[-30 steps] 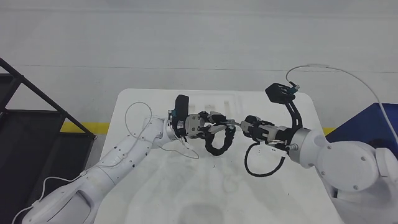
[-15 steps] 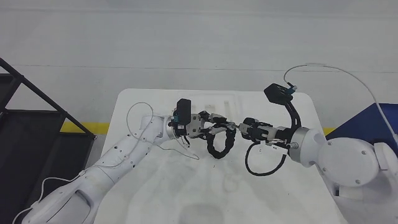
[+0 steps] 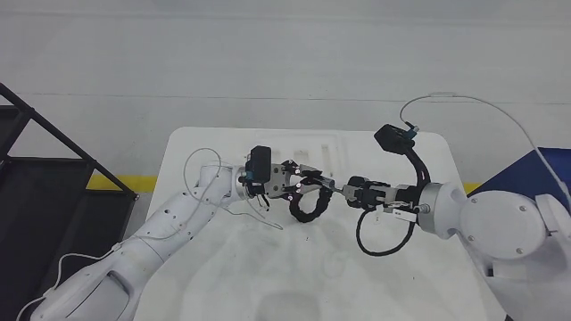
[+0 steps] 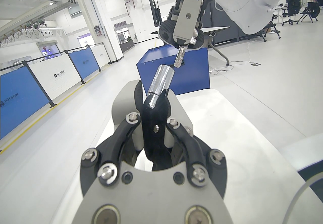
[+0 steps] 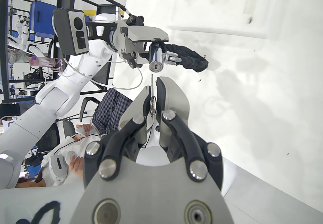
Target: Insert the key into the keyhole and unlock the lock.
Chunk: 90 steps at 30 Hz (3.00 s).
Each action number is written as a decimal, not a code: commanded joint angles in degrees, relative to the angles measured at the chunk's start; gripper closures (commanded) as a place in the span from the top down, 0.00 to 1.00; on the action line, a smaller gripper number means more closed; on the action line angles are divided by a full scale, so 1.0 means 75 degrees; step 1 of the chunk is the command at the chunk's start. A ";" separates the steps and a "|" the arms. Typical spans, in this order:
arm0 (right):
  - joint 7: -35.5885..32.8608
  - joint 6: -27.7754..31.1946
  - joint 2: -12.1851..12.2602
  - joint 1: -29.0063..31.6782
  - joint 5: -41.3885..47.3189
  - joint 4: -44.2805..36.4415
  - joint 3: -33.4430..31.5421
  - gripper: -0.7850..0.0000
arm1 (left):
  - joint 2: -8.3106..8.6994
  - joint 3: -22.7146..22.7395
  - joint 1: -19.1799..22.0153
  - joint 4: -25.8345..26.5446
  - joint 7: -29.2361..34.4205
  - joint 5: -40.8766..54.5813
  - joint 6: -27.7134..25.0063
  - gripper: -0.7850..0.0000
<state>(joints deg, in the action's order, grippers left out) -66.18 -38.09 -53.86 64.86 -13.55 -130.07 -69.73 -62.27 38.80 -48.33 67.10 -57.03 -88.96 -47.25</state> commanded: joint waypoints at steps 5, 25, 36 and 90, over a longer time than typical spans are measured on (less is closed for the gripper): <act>0.0216 -0.0218 0.0167 -0.0135 0.0170 -0.0037 0.0112 0.00 | 0.0000 -0.0041 -0.0006 0.0030 -0.0006 0.0009 0.0006 0.00; 0.0627 -0.0628 0.0588 -0.0516 0.0661 -0.0061 0.0480 0.00 | 0.0011 -0.0107 -0.0022 0.0066 0.0171 0.0377 -0.0171 0.00; 0.0748 -0.0749 0.0719 -0.0720 0.0857 -0.0004 0.0708 0.00 | 0.0004 -0.0172 -0.0010 0.0102 0.0220 0.0448 -0.0219 0.00; 0.0825 0.3915 0.1058 -0.0527 0.0750 0.0548 0.0342 1.00 | 0.0363 -0.0544 0.0342 0.0687 0.3178 0.3402 -0.1433 0.00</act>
<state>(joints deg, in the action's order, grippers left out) -59.54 -12.34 -46.11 60.11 -6.88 -125.98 -66.77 -60.08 35.89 -46.29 71.22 -35.73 -66.14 -58.00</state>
